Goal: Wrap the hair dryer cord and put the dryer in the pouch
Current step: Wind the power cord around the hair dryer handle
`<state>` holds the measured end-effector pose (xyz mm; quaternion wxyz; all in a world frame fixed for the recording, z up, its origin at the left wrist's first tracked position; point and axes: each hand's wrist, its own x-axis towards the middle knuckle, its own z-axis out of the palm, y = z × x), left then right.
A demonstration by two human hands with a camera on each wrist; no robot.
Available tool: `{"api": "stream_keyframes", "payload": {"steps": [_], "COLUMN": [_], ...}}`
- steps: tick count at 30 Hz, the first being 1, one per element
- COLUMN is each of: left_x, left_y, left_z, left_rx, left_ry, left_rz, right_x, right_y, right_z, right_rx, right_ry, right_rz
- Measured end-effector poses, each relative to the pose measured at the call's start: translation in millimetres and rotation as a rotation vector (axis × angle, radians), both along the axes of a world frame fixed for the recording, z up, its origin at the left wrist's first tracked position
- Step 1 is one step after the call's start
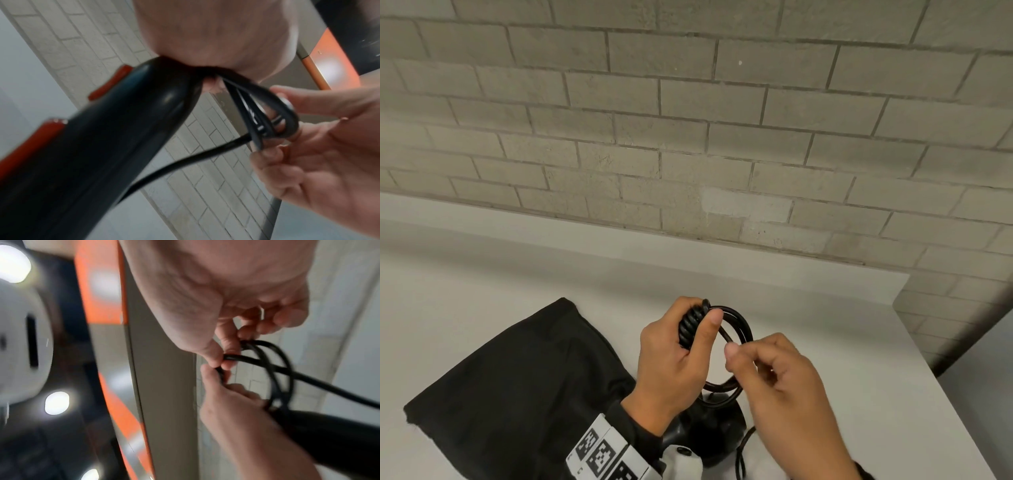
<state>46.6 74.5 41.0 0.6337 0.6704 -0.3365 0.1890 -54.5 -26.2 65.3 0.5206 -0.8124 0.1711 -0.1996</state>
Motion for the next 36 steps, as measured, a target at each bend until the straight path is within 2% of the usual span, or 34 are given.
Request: {"api": "stream_keyframes", "payload": {"steps": [3, 5, 10, 18, 21, 24, 28, 36], "left_x": [-0.2, 0.3, 5.0, 7.2, 5.7, 8.0, 8.7, 4.3], "left_y": [-0.6, -1.6, -3.3, -3.8, -5.8, -5.0, -4.0, -6.8], "left_z": [-1.2, -1.5, 0.6, -2.7, -2.5, -2.9, -2.0, -2.7], "left_rx": [0.001, -0.002, -0.020, 0.021, 0.013, 0.008, 0.021, 0.049], "left_ry": [-0.039, -0.060, -0.082, -0.099, -0.096, -0.065, -0.047, -0.074], "left_rz": [0.015, 0.017, 0.031, 0.012, -0.005, -0.008, -0.017, -0.073], "right_x": [-6.5, -9.2, -19.8, -30.7, -36.5, -41.6, -48.0, -82.0], "right_y": [-14.8, -22.5, -25.6, -30.7, -37.5, -42.3, -46.4, -64.7], "right_z": [19.5, 23.7, 19.2, 7.4, 6.9, -5.7, -27.8, -7.0], "right_rx": [0.270, 0.339, 0.153, 0.208, 0.295, 0.290, 0.324, 0.471], "right_ry": [0.069, 0.089, 0.016, 0.027, 0.037, -0.056, -0.041, 0.019], "right_rz": [0.138, 0.198, 0.209, 0.192, 0.276, 0.447, 0.608, 0.312]}}
